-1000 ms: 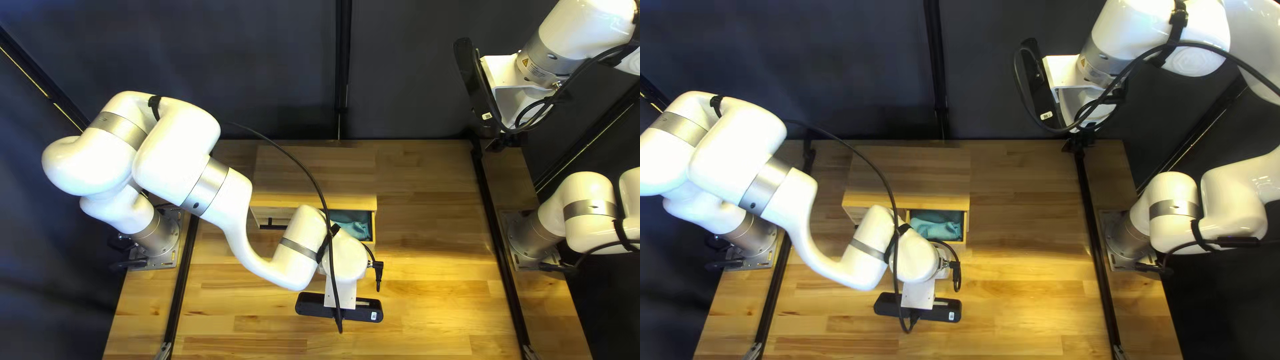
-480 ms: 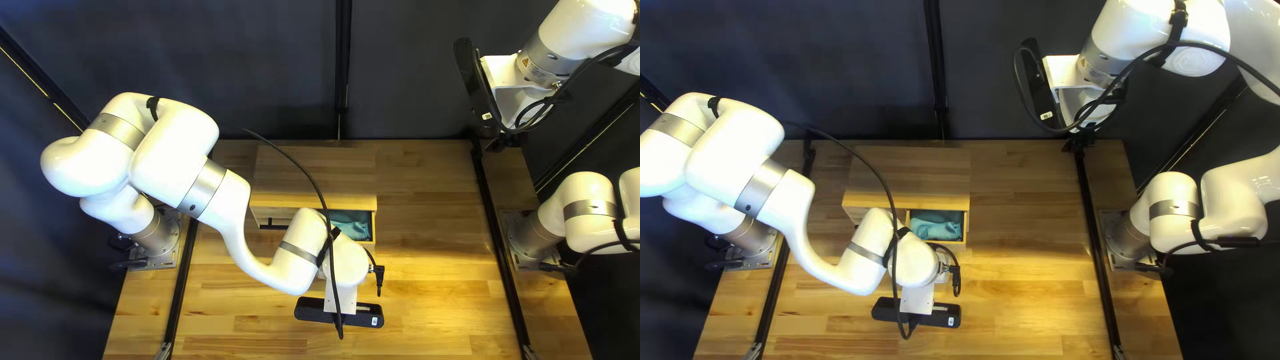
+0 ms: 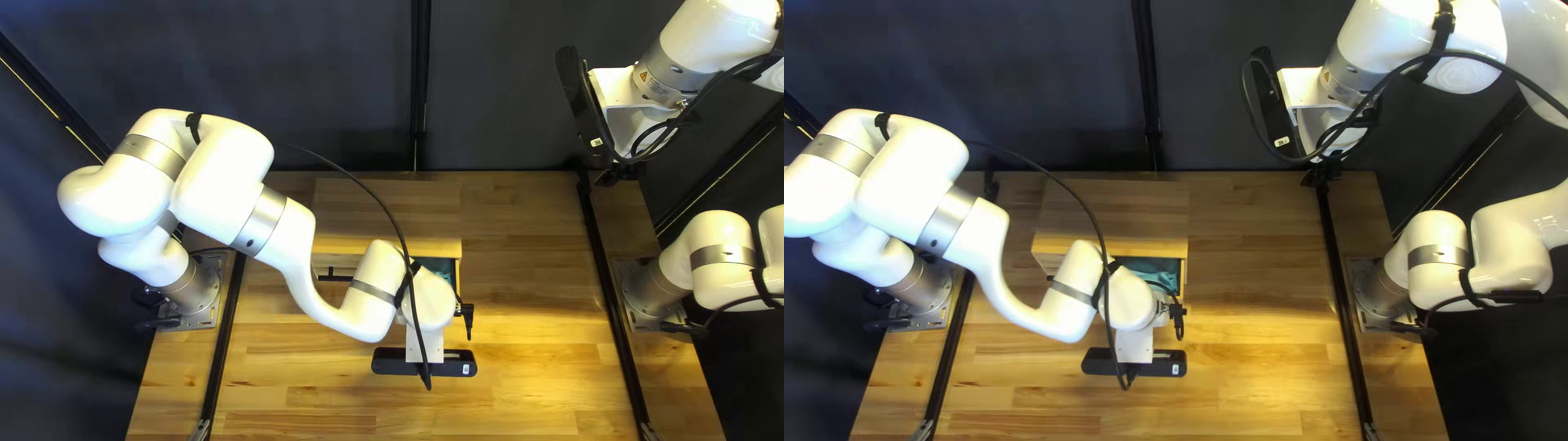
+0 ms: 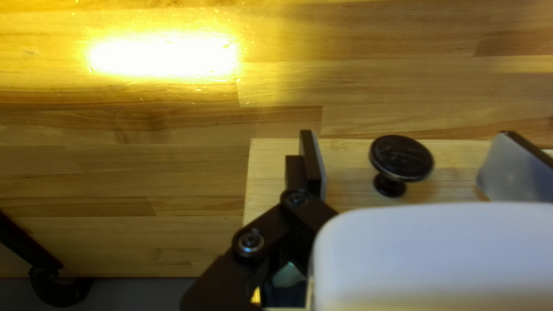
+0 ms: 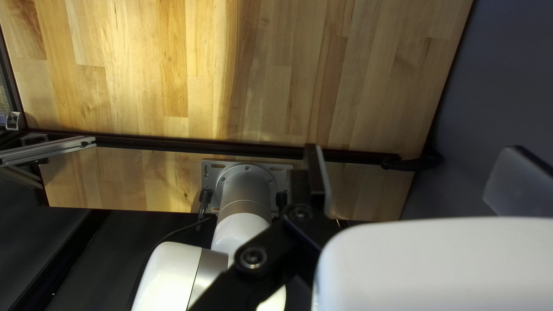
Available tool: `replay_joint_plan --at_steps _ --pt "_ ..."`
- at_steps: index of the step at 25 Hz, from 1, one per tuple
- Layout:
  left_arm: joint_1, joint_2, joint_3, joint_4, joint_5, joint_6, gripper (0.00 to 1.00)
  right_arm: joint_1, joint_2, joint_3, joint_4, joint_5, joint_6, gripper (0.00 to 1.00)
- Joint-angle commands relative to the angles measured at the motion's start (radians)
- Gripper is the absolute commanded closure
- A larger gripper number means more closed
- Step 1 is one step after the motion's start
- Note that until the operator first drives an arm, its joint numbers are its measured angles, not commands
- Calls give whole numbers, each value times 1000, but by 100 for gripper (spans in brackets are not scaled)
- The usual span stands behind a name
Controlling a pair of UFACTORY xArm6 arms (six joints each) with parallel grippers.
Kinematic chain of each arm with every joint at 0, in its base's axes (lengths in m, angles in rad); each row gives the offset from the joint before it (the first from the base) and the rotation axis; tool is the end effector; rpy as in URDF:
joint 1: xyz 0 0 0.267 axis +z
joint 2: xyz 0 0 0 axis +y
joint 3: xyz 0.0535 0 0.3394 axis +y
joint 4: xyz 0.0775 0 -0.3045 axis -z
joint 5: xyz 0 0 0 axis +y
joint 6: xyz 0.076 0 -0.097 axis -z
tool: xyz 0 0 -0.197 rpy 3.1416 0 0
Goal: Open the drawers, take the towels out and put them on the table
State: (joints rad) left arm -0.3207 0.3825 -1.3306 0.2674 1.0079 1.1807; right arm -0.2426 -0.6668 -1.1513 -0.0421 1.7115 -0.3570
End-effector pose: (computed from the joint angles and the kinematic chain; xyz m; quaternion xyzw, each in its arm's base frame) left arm 0.5217 -0.1154 0.1553 -0.6736 0.7302 0.0730 0.0881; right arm 0.2058 -0.0640 0.4325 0.9970 0.0530 0.0448 0.0355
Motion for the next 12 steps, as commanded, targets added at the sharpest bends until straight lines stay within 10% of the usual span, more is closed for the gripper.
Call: replay_joint_plan --at_steps 1,12 --pt "-5 4 -8 -3 5 -3 0 0 0 0 0 0 0 0" --pt "-10 4 -1 -5 5 -16 0 0 0 0 0 0 0 0"
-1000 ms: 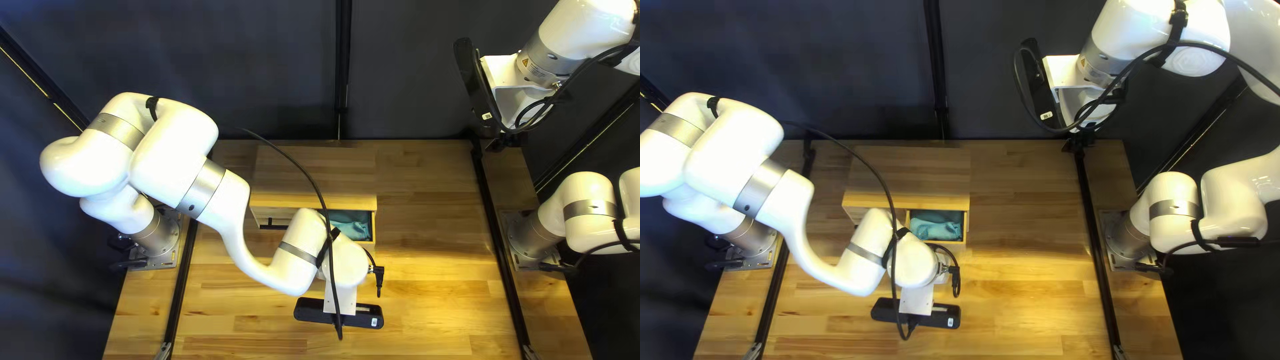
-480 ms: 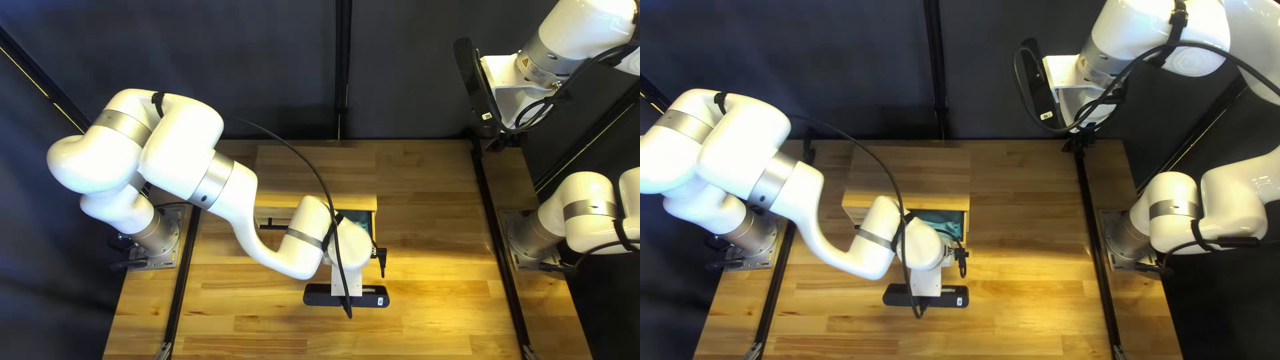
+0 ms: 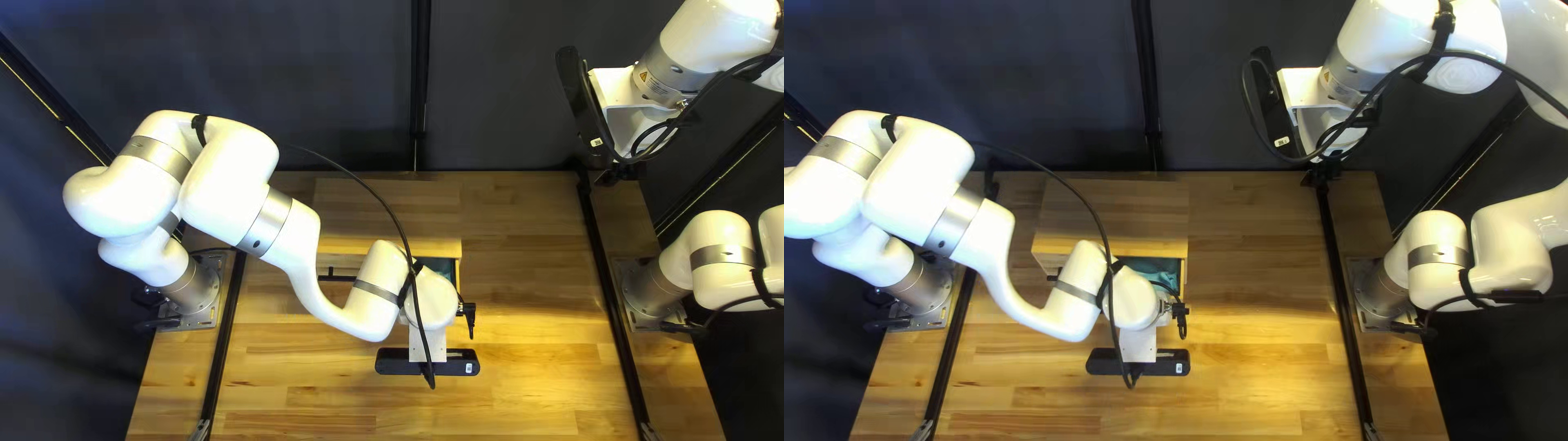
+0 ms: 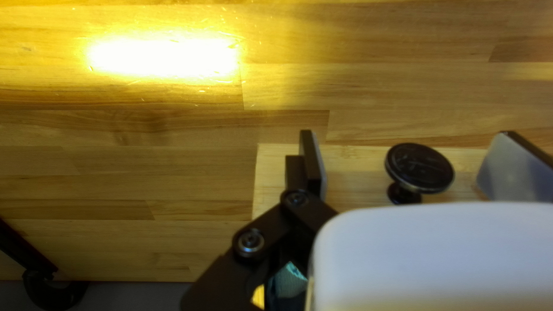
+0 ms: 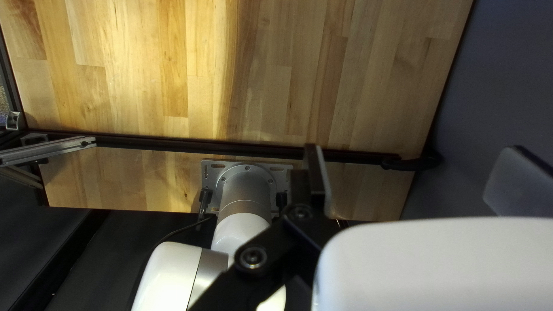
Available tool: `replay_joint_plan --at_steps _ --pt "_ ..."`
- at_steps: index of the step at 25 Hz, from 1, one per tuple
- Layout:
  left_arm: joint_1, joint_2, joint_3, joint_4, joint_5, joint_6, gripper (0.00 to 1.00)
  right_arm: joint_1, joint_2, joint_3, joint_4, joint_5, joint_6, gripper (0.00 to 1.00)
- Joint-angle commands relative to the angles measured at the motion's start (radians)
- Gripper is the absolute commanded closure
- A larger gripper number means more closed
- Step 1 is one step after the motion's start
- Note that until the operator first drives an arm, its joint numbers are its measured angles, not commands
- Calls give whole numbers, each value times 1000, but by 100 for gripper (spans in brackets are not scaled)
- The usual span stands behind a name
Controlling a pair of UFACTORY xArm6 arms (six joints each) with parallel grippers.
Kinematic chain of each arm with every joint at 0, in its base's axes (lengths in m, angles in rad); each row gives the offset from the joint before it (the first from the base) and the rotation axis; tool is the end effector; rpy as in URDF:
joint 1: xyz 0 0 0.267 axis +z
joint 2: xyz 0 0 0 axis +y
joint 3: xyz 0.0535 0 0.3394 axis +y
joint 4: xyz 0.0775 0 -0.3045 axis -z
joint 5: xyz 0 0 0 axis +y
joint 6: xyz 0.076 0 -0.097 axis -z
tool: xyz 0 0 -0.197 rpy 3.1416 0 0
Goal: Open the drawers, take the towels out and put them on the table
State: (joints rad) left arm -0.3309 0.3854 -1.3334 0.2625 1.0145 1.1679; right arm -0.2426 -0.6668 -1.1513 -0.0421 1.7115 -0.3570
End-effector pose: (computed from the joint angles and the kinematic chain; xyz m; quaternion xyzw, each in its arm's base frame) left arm 0.5191 -0.1208 0.1542 -0.6758 0.7282 0.0743 0.0860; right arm 0.2058 -0.0640 0.4325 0.9970 0.0530 0.0448 0.0355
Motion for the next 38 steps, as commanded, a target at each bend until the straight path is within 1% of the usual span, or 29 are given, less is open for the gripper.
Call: replay_joint_plan --at_steps 1,2,3,4,5,12,26,27,29,30,31,32,35,38 --pt "1 0 3 1 -1 -4 0 0 0 0 0 0 0 0" --pt "2 -1 5 1 -2 -4 0 0 0 0 0 0 0 0" --pt "3 -1 5 2 -3 -4 25 0 0 0 0 0 0 0" --pt "4 -1 6 2 -4 -4 97 0 0 0 0 0 0 0" --pt "4 -1 7 2 -5 -3 100 0 0 0 0 0 0 0" --pt "0 2 5 3 -7 -7 100 0 0 0 0 0 0 0" --pt "-50 -11 7 5 20 -36 100 0 0 0 0 0 0 0" --pt "-49 -11 7 5 20 -36 87 0 0 0 0 0 0 0" --pt "-49 -8 3 6 20 -37 55 0 0 0 0 0 0 0" --pt "-51 -7 1 6 21 -39 22 0 0 0 0 0 0 0" --pt "-52 -6 0 5 21 -41 4 0 0 0 0 0 0 0" --pt "-53 -6 1 5 22 -42 0 0 0 0 0 0 0 0" --pt "-55 -10 2 2 22 -46 0 0 0 0 0 0 0 0" --pt "-78 -23 -14 1 54 -61 0 0 0 0 0 0 0 0"
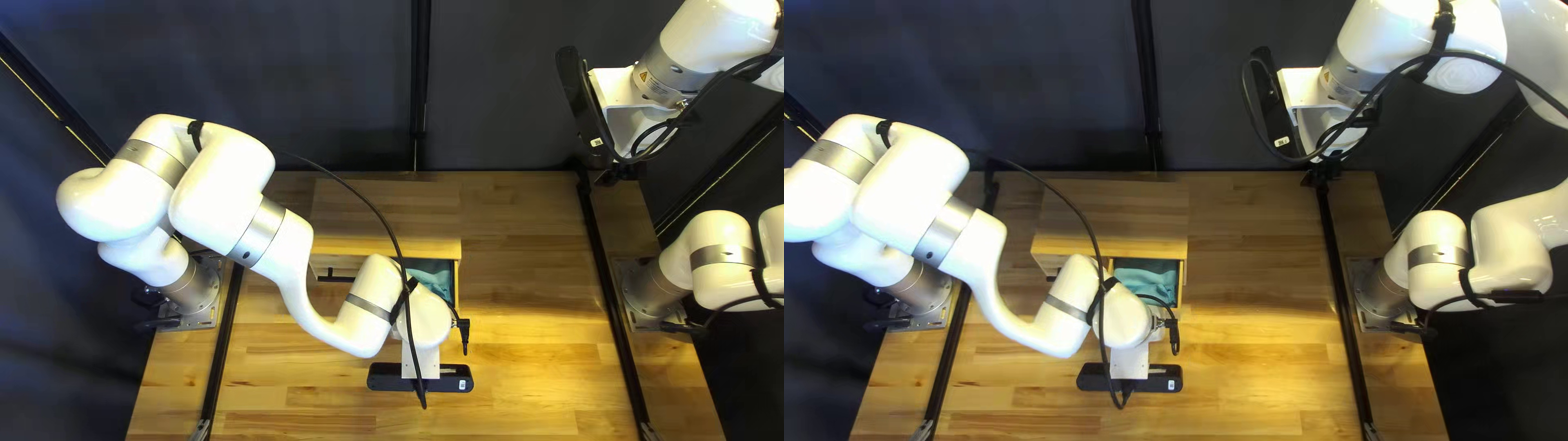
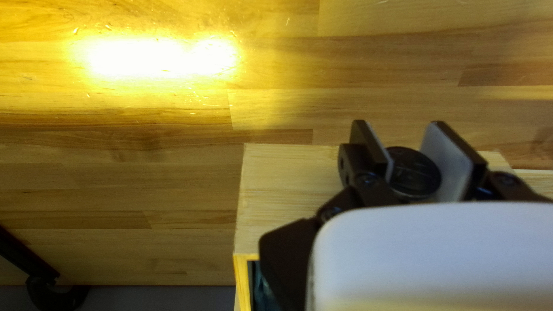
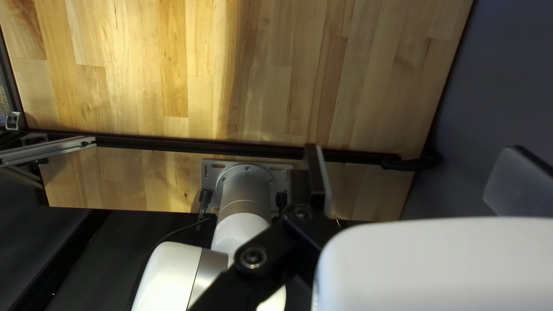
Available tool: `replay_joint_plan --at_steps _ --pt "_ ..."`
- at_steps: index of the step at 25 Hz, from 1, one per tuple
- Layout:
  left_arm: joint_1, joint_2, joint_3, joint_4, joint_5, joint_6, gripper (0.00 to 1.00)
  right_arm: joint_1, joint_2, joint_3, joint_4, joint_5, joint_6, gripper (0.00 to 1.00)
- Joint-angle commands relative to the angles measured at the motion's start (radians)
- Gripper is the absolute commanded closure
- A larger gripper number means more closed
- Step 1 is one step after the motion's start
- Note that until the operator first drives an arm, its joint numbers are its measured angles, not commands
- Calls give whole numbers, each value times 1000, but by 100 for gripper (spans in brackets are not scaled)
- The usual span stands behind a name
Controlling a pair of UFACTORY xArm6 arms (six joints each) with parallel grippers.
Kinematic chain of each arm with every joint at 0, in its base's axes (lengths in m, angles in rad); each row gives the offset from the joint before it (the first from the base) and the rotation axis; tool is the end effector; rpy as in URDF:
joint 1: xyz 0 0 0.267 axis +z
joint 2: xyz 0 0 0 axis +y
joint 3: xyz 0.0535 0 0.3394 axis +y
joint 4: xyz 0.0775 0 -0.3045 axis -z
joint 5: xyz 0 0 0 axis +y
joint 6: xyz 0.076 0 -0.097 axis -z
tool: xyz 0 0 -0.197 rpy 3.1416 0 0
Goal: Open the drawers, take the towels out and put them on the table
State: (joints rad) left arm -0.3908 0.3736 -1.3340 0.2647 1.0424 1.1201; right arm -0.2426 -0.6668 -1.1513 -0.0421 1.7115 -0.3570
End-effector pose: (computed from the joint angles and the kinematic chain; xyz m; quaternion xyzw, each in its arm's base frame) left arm 0.5056 -0.1473 0.1593 -0.6722 0.7308 0.0776 0.0893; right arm 0.2058 -0.0640 0.4325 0.9970 0.0530 0.0448 0.0355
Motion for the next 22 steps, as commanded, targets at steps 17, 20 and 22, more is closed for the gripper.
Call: replay_joint_plan --at_steps 17,20,22 --pt "90 -157 -5 49 96 23 0 0 0 0 0 0 0 0" --pt "117 -146 -4 45 80 40 0 0 0 0 0 0 0 0" --pt "123 -140 -6 44 75 47 0 0 0 0 0 0 0 0"
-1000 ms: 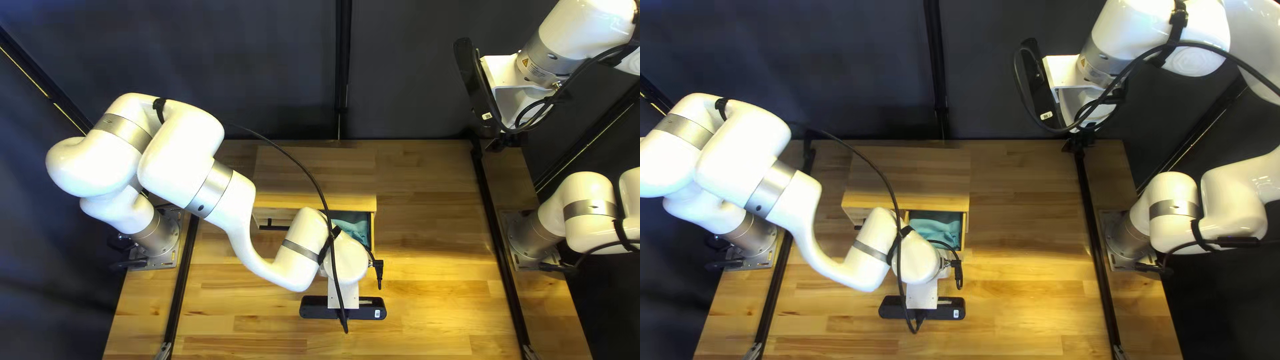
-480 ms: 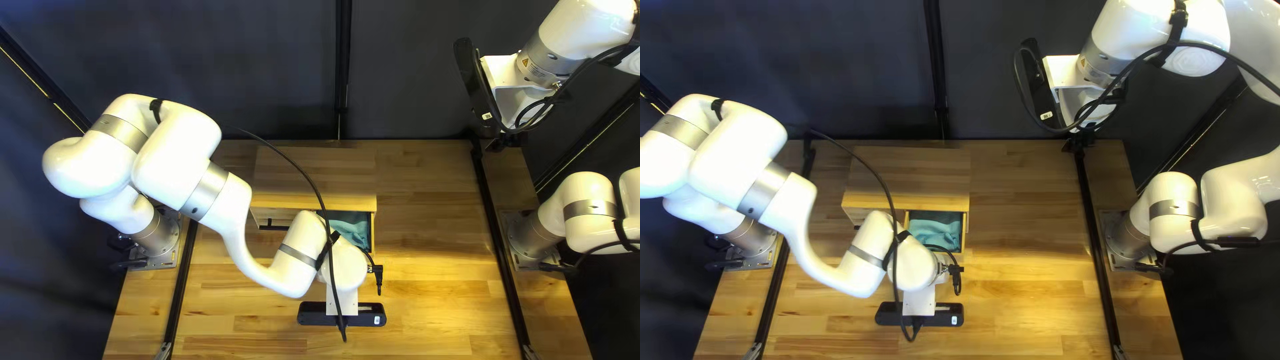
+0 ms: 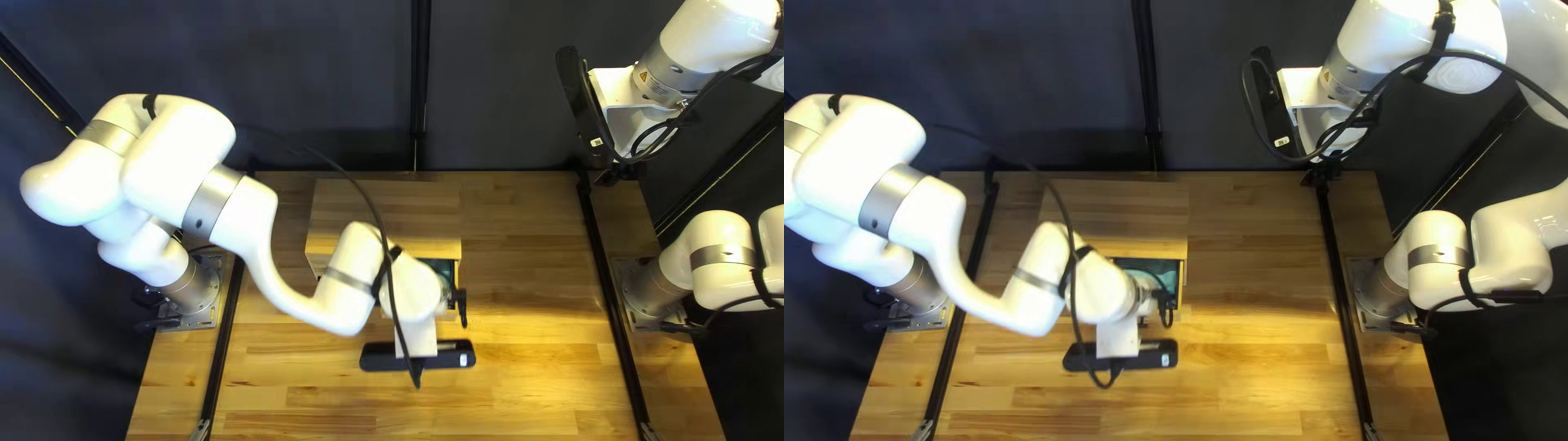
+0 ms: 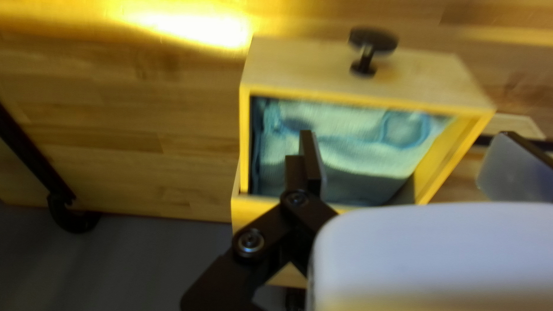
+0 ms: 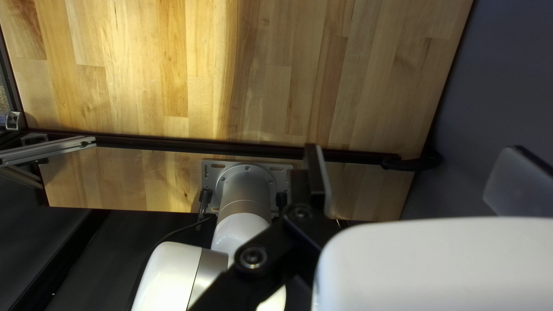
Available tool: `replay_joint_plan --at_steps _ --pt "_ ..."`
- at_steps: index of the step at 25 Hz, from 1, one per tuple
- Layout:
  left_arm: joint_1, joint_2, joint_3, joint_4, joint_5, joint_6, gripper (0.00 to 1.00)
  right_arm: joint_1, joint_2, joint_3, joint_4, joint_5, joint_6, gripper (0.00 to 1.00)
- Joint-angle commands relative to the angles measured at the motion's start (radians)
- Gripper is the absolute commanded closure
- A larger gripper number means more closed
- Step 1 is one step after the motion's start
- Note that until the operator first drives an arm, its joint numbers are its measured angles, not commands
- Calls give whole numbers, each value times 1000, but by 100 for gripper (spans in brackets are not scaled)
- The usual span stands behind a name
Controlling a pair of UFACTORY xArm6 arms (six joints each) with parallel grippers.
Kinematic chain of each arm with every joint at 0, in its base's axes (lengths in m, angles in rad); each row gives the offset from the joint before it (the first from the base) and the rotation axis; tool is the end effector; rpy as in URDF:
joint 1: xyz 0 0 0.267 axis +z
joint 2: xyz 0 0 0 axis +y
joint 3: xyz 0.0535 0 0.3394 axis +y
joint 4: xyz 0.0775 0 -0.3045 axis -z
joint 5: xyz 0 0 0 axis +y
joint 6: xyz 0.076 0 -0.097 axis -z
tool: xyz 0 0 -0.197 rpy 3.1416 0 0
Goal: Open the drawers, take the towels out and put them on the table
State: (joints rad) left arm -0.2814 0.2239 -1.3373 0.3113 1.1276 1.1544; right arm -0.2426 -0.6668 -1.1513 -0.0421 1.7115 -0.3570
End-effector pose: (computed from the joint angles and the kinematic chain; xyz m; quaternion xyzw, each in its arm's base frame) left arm 0.5114 -0.0735 0.2361 -0.6997 0.7007 0.0654 0.1235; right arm 0.2058 -0.0640 0.4325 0.9970 0.0530 0.0448 0.0355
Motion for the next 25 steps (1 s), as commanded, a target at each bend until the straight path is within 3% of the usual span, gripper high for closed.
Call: replay_joint_plan --at_steps 1,9,25 --pt "21 19 -8 -5 -12 18 0 0 0 0 0 0 0 0" --pt "48 25 44 -19 -76 44 0 0 0 0 0 0 0 0" --pt "61 72 37 -25 -97 55 0 0 0 0 0 0 0 0"
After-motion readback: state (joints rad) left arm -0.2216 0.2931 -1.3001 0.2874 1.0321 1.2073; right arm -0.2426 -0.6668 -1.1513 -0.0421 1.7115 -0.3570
